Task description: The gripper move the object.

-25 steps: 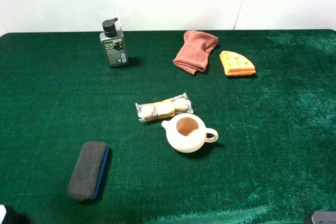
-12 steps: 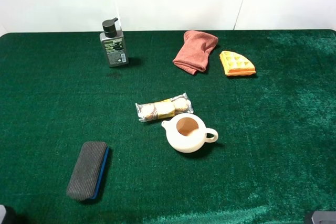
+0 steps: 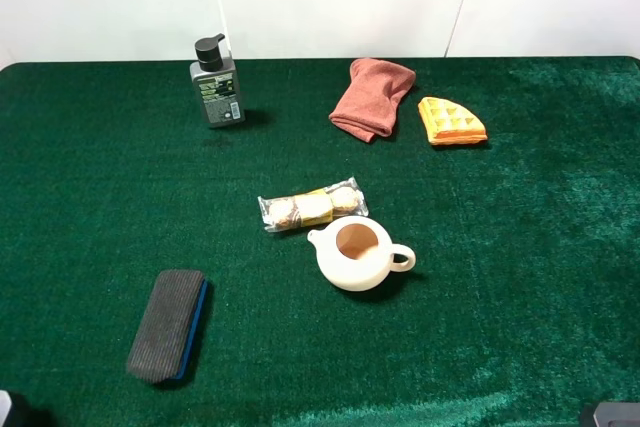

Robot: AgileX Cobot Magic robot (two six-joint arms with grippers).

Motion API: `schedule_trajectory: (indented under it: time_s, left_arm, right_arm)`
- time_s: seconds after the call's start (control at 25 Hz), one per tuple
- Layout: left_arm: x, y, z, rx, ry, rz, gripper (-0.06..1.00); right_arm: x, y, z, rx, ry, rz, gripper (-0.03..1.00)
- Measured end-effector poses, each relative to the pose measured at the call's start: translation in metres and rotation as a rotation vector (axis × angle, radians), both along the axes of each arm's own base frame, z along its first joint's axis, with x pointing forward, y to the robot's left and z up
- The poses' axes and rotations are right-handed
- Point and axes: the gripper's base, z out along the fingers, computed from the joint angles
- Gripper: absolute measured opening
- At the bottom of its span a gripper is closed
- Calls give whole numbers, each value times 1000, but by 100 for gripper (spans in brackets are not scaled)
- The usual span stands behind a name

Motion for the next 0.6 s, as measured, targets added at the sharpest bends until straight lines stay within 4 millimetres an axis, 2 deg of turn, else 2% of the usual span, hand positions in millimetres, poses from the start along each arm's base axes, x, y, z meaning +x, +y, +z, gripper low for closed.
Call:
schedule_trajectory:
  time_s: [0.6]
  left_arm:
    - [0, -1, 0, 17, -2, -21, 99]
  right_arm:
    - [0, 0, 0, 0, 0, 0, 70]
